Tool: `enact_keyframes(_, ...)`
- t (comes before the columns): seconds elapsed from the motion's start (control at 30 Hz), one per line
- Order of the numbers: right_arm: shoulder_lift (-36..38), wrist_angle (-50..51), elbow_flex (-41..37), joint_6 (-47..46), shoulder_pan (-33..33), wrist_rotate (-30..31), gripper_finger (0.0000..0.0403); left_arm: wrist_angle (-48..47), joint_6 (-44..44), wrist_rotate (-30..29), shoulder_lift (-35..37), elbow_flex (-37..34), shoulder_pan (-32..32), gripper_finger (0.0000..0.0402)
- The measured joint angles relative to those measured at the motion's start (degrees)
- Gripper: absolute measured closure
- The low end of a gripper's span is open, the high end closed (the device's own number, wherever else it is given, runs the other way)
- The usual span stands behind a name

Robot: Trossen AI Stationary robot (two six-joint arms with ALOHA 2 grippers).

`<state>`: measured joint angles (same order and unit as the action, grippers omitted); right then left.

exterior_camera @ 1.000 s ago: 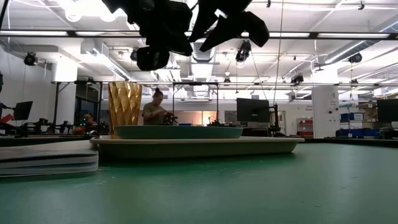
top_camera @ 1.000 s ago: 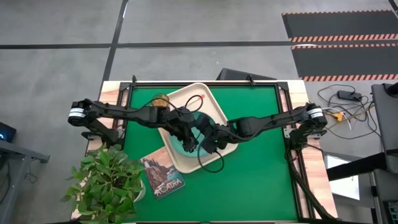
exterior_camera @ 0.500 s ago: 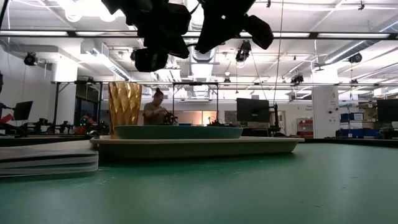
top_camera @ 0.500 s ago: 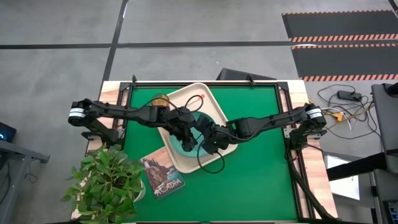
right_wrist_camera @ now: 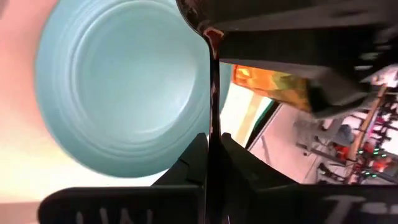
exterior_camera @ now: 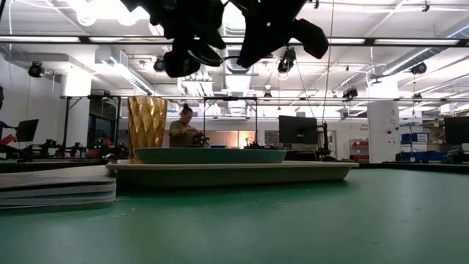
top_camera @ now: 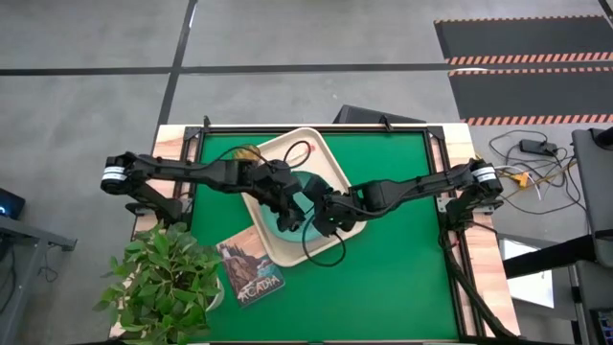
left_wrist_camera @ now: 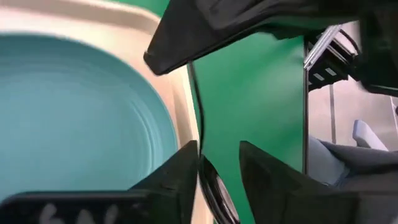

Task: Pick and place plate/cup/fork/spoon on tray
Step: Put the black spoon on the white serving tray

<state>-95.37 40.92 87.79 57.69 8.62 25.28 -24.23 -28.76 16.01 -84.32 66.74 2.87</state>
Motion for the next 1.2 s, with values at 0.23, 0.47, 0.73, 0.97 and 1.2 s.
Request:
enact_keyframes(0.23, 0.00, 7.94, 0.00, -13.01, -1.00, -8.59, 0.0390, 0.00, 6.46, -1.88, 4.50, -0.02, 0.29, 0.0266)
enact_keyframes(0.47, -0.34, 11.95, -0.65, -32.05, -4.65, -34.10, 0.0390, 2.93, 12.94, -8.87, 9.75, -0.42, -0.38, 0.0265)
enact_keyframes(0.73, -2.87, 6.53, -4.83, -40.73, -4.50, -36.27, 0.0390, 7.25, 17.66, -11.92, 13.10, -0.48, -0.63, 0.0265)
enact_keyframes(0.97, -3.32, 3.25, -11.69, -46.70, -4.37, -36.25, 0.0390, 7.32, 17.73, -11.91, 13.76, -0.50, -0.63, 0.0265)
enact_keyframes(1.2, -3.32, -4.30, -16.76, -46.08, -4.46, -35.76, 0.0390, 7.57, 17.71, -11.98, 13.60, -0.50, -0.63, 0.0265)
